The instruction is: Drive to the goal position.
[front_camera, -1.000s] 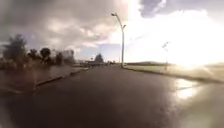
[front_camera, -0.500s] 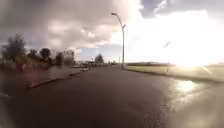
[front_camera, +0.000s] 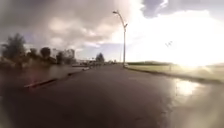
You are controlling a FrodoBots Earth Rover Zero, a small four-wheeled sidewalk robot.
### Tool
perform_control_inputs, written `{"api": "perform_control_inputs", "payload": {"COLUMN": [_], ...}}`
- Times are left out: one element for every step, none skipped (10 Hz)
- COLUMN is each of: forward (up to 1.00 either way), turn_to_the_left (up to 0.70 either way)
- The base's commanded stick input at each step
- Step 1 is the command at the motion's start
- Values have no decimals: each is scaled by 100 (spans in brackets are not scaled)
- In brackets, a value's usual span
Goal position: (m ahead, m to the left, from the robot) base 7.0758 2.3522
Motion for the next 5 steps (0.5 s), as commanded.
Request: {"api": "perform_control_inputs", "payload": {"forward": [70, 70, 70, 70, 70], "turn_to_the_left": [0, 0, 0, 0, 0]}}
